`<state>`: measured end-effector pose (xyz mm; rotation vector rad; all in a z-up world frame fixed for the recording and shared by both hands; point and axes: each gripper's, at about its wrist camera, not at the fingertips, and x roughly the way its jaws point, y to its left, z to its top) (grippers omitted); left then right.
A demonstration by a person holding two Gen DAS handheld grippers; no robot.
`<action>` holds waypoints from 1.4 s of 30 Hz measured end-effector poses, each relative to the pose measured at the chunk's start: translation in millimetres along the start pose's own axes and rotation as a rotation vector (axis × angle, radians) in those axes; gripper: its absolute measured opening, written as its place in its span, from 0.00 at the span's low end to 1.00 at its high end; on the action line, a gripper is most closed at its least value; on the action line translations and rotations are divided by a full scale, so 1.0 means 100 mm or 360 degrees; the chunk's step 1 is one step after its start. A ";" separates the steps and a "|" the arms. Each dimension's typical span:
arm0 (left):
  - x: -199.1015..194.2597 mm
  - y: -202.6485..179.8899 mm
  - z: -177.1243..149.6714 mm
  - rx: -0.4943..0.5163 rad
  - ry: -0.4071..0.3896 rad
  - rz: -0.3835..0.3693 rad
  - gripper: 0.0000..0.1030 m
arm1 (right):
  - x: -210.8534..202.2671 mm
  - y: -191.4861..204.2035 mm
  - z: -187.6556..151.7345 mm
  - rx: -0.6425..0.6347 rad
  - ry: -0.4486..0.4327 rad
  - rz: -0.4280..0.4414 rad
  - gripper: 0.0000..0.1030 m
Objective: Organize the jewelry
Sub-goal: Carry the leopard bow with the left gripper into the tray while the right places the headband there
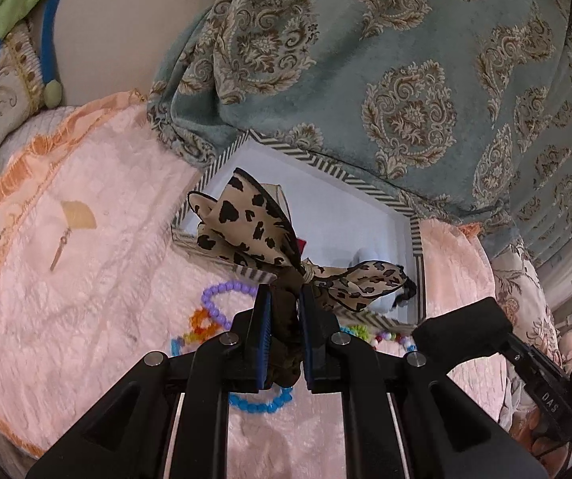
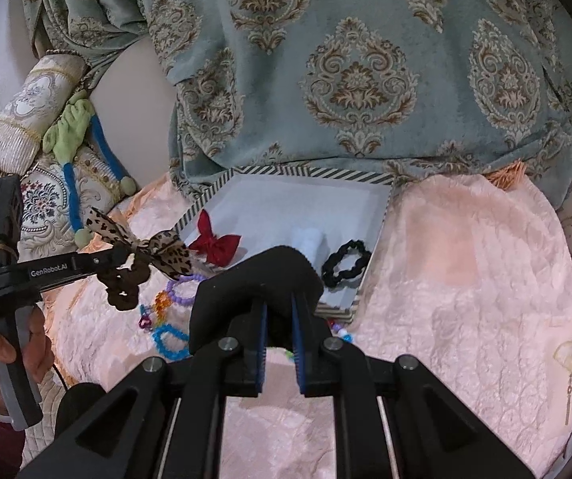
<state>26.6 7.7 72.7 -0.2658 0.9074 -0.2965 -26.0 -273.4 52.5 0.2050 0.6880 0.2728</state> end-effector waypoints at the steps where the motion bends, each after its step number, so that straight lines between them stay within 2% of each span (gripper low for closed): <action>1: 0.00 0.00 0.02 -0.0001 -0.0003 0.0001 0.00 | -0.01 -0.03 0.04 0.0011 -0.0010 -0.0007 0.10; 7: 0.07 0.02 0.21 -0.0033 0.0000 -0.0020 0.00 | 0.03 -0.22 0.26 0.0092 -0.0074 -0.0051 0.10; 15: 0.34 -0.09 0.42 -0.0032 0.0032 -0.0033 0.00 | 0.32 -0.39 0.53 0.0177 -0.0088 -0.0057 0.11; 22: 0.75 -0.20 0.59 -0.0026 0.0079 -0.0044 0.00 | 0.71 -0.49 0.71 0.0201 -0.0045 -0.0087 0.11; 29: 1.22 -0.18 0.73 -0.0074 0.0144 -0.0030 0.00 | 1.27 -0.64 0.87 0.0271 0.0014 -0.0144 0.11; 35: 1.63 -0.11 0.74 -0.0102 0.0211 0.0035 0.00 | 1.74 -0.77 0.92 0.0350 0.0067 -0.0158 0.11; 40: 1.82 -0.03 0.68 -0.0120 0.0247 0.0080 0.00 | 2.05 -0.77 0.86 0.0270 0.0171 -0.0228 0.11; 42: 1.85 -0.02 0.67 -0.0116 0.0250 0.0096 0.00 | 2.15 -0.76 0.82 0.0240 0.0222 -0.0224 0.14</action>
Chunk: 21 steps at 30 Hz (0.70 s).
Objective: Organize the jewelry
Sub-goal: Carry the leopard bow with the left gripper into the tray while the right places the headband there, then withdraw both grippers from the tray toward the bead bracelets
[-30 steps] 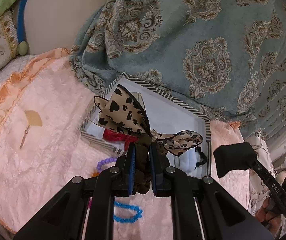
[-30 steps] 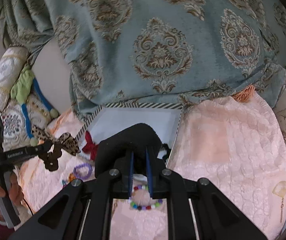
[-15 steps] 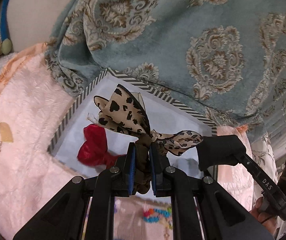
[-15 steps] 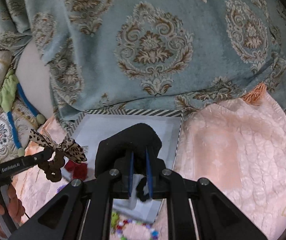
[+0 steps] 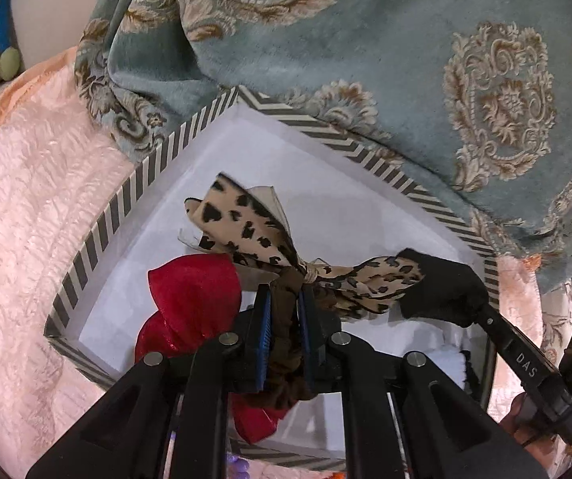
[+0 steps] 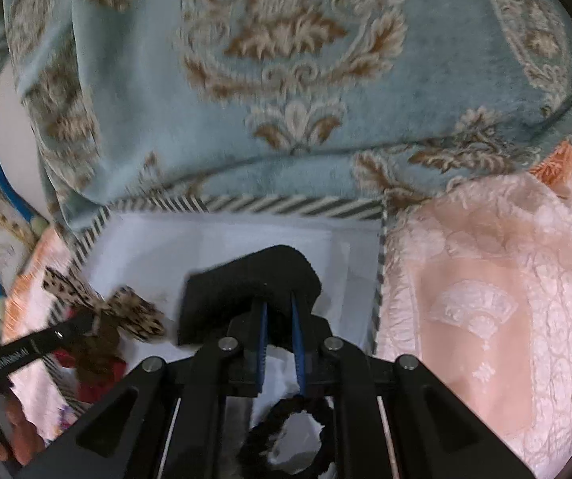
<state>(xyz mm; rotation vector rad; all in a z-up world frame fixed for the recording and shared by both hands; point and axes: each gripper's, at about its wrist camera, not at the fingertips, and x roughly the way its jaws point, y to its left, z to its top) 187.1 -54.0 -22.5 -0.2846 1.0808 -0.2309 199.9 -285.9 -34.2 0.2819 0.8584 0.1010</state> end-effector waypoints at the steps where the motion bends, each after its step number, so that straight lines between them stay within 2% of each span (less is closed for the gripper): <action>1: 0.02 0.01 -0.01 -0.0004 0.0001 0.0009 0.00 | 0.04 0.01 -0.02 -0.0013 0.0022 0.0009 0.16; 3: 0.04 0.03 -0.02 -0.0016 0.0009 0.0009 0.01 | 0.07 0.01 -0.04 -0.0031 0.0040 -0.0013 0.22; 7: 0.02 0.04 -0.04 0.0000 0.0010 0.0038 0.14 | 0.00 0.03 -0.09 -0.0079 0.0045 -0.0017 0.35; 9: -0.03 0.05 -0.06 -0.0017 0.0017 0.0031 0.15 | -0.07 0.02 -0.09 -0.0078 0.0032 -0.0010 0.53; 14: -0.22 0.09 -0.12 -0.0033 -0.0010 0.0015 0.16 | -0.34 0.04 -0.12 -0.0066 -0.0029 0.0013 0.55; 19: -0.52 0.03 -0.30 0.0032 -0.0093 0.0060 0.16 | -0.58 0.12 -0.24 -0.0115 -0.0042 -0.0025 0.56; 21: -0.61 -0.02 -0.38 0.0065 -0.0109 0.0082 0.16 | -0.69 0.17 -0.33 -0.0144 -0.0056 -0.0045 0.62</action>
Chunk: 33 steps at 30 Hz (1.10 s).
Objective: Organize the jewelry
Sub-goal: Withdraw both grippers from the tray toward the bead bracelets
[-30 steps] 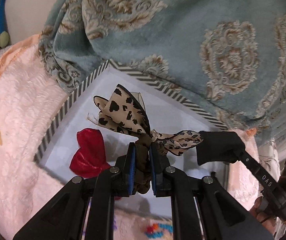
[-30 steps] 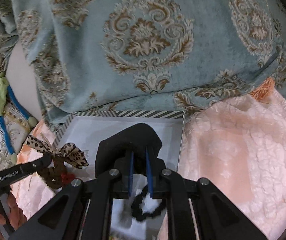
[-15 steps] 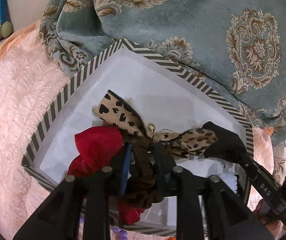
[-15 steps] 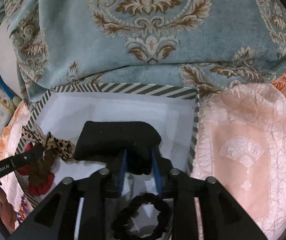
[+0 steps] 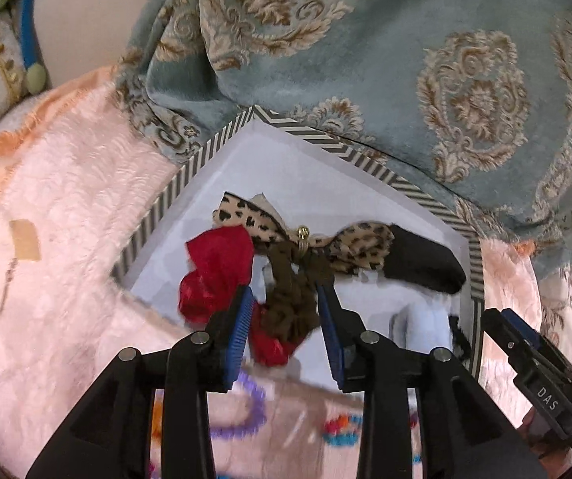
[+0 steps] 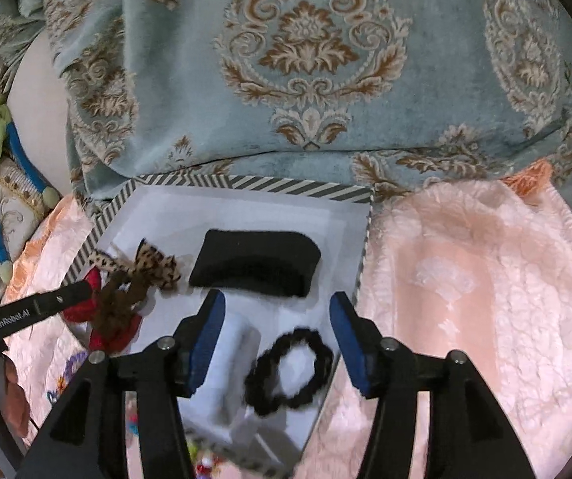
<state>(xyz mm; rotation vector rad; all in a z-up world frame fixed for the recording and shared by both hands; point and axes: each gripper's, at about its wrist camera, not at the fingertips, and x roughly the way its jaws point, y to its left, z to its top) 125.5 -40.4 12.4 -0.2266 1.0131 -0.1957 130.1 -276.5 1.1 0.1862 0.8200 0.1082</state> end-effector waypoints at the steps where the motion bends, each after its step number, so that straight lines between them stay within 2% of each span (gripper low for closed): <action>1: -0.04 -0.02 -0.03 0.0016 -0.0008 0.0008 0.16 | -0.05 0.03 -0.05 -0.0007 -0.0007 0.0000 0.64; 9: -0.51 -0.11 -0.38 0.0125 -0.0092 0.0083 0.16 | -0.50 0.22 -0.39 0.0009 -0.0018 0.0025 0.67; 18: -0.93 -0.07 -0.79 0.0163 -0.0149 0.0120 0.16 | -0.92 0.39 -0.73 -0.0017 -0.0035 0.0017 0.71; 33: -1.31 -0.01 -1.13 0.0186 -0.0235 0.0166 0.16 | -1.29 0.54 -1.06 -0.0037 -0.0055 0.0018 0.71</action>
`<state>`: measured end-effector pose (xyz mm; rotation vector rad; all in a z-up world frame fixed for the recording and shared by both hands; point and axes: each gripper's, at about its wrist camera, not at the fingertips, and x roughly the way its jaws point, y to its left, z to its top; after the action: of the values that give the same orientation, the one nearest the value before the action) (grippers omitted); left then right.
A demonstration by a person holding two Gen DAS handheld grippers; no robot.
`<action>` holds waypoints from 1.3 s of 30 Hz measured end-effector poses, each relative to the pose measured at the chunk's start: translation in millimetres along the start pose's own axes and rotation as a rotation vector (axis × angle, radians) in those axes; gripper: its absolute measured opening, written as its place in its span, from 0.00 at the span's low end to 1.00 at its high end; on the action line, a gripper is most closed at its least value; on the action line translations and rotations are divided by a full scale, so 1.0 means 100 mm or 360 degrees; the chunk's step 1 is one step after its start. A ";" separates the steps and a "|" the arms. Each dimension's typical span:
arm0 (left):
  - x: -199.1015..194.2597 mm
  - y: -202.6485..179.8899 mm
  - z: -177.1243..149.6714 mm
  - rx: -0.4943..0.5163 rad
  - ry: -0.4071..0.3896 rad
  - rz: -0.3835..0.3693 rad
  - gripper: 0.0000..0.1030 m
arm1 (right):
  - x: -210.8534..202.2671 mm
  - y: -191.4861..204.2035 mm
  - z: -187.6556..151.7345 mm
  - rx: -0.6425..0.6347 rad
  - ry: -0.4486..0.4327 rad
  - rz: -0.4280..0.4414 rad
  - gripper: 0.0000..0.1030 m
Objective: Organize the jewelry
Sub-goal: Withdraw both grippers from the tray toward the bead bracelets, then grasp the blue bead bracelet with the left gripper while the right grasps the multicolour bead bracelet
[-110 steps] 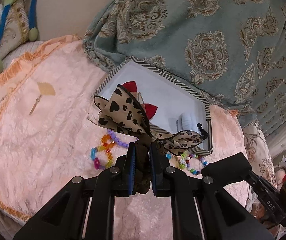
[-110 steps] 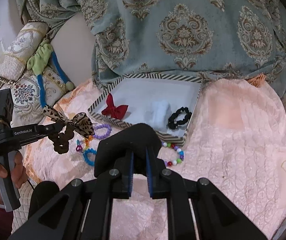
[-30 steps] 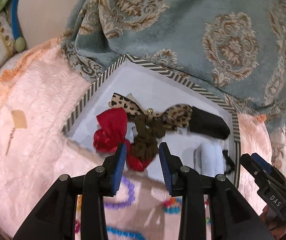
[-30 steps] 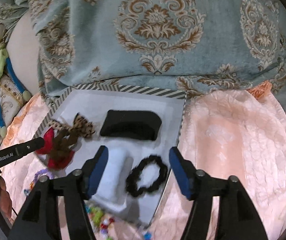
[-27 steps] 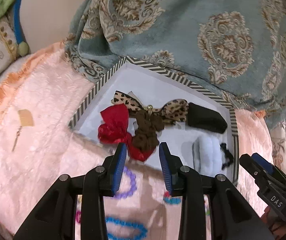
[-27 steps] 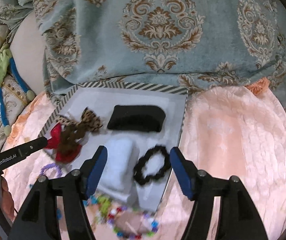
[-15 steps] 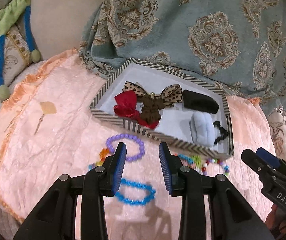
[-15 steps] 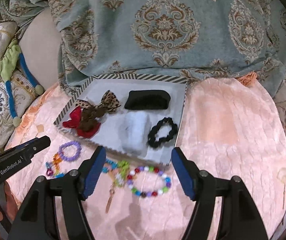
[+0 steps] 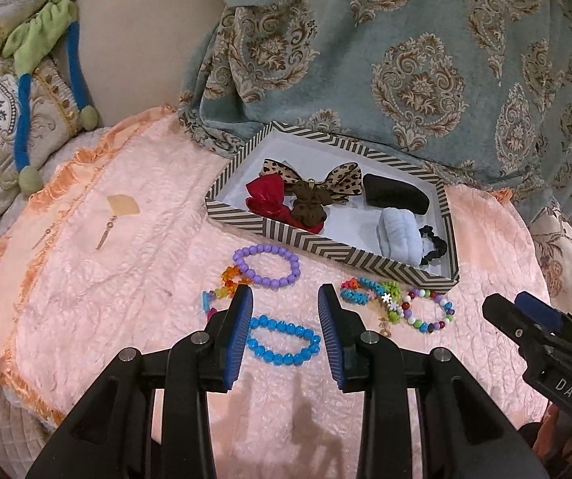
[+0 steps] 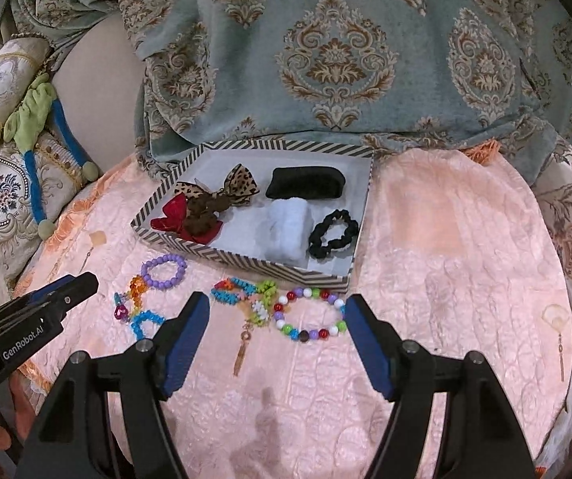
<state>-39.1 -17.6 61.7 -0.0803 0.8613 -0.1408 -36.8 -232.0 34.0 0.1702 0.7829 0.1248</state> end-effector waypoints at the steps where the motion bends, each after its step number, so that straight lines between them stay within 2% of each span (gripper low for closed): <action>1: -0.02 0.00 -0.01 0.0001 -0.0004 0.0004 0.16 | -0.02 0.01 -0.01 0.0000 -0.0003 -0.0001 0.72; 11: -0.10 0.13 -0.02 -0.0045 -0.0013 0.0008 0.16 | -0.13 0.08 -0.02 -0.0042 -0.0026 -0.0020 0.72; 14: -0.10 0.20 -0.01 -0.0073 0.0010 -0.0023 0.16 | -0.13 0.12 -0.03 -0.0073 -0.0019 -0.0019 0.72; 20: 0.02 0.62 0.00 -0.0337 0.0149 -0.0201 0.16 | -0.10 0.07 -0.07 -0.0084 0.0002 -0.0006 0.72; 24: 0.15 0.82 -0.08 -0.0443 0.0217 -0.0237 0.16 | 0.01 -0.08 -0.15 -0.0055 0.0048 0.0012 0.72; 29: 0.35 0.89 -0.23 -0.0478 0.0325 -0.0258 0.16 | 0.21 -0.32 -0.30 -0.0030 0.0133 -0.0015 0.71; 31: 0.46 0.86 -0.29 -0.0487 0.0381 -0.0281 0.16 | 0.29 -0.41 -0.35 -0.0017 0.0162 -0.0022 0.70; 33: 0.53 0.81 -0.32 -0.0481 0.0407 -0.0284 0.16 | 0.37 -0.48 -0.39 -0.0015 0.0191 -0.0034 0.62; 36: 0.64 0.75 -0.36 -0.0478 0.0434 -0.0282 0.17 | 0.48 -0.58 -0.42 0.0007 0.0210 -0.0045 0.59; 39: 0.73 0.71 -0.38 -0.0497 0.0446 -0.0298 0.22 | 0.59 -0.65 -0.40 0.0027 0.0226 -0.0043 0.56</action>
<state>-15.1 40.7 -26.8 -0.4423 1.1510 -0.1949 -20.4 -281.1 -47.8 0.1682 0.9277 0.1056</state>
